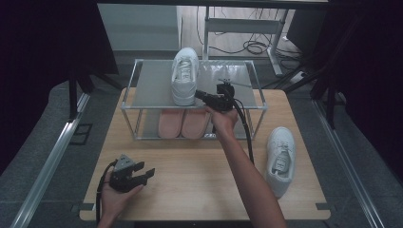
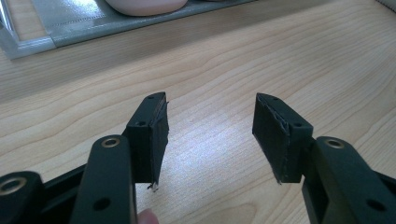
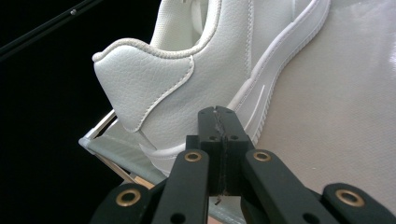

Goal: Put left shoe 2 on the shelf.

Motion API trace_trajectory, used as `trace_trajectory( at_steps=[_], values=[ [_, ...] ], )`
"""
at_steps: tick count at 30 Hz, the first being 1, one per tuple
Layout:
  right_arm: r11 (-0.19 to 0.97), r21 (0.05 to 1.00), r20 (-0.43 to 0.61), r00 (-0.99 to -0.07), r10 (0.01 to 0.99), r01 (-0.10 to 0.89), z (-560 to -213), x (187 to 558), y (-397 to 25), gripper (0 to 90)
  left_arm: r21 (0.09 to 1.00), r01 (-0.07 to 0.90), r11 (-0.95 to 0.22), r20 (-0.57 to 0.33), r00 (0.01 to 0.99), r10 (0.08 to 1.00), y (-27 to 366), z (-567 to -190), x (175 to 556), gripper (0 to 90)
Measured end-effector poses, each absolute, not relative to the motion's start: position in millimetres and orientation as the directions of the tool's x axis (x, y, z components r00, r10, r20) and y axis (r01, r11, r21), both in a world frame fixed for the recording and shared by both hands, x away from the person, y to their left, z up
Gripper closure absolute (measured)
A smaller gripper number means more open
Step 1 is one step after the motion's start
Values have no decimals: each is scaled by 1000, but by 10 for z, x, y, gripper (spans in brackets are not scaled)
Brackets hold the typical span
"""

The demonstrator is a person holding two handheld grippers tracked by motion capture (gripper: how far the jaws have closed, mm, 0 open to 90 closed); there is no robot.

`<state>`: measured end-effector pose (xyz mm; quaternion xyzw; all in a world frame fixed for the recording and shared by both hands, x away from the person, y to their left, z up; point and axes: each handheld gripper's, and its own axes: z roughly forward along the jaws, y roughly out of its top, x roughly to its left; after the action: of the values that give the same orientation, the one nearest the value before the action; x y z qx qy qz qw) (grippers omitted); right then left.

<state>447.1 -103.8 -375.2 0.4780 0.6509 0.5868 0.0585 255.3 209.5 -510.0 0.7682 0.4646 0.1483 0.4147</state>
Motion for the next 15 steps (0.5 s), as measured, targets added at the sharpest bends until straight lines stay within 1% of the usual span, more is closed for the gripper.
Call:
trace_trajectory(
  at_steps=[15],
  values=[
    [-142, 824, 479, -542, 691, 548, -3738, 4460, -1060, 885, 774, 593, -224, -159, 523, 837, 2086, -5109, 2554, 461]
  ],
)
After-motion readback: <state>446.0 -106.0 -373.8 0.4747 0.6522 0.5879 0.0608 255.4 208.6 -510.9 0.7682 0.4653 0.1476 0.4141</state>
